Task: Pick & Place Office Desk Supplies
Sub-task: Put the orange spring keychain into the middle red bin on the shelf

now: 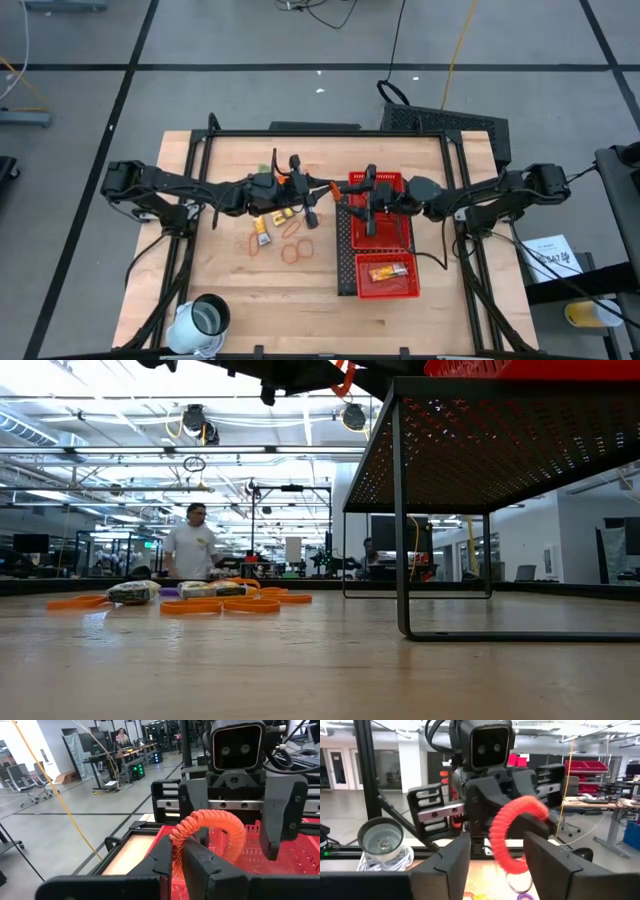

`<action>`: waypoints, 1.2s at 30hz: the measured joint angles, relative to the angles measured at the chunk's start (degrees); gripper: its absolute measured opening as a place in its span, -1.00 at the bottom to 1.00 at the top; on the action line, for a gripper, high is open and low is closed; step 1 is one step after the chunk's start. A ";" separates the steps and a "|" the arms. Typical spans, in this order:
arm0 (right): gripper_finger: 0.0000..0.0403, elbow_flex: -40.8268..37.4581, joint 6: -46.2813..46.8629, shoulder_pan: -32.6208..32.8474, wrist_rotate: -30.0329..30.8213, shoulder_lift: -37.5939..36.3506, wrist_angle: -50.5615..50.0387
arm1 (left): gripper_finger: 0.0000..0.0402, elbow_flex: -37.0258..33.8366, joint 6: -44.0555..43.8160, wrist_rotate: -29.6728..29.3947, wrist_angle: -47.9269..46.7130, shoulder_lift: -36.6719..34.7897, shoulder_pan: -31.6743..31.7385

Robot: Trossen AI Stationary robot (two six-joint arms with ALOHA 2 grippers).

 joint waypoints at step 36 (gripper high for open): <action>-0.95 -0.02 -4.48 -0.40 0.05 -9.49 -11.99 | 0.13 -0.07 2.81 -4.96 -3.35 -5.65 -4.76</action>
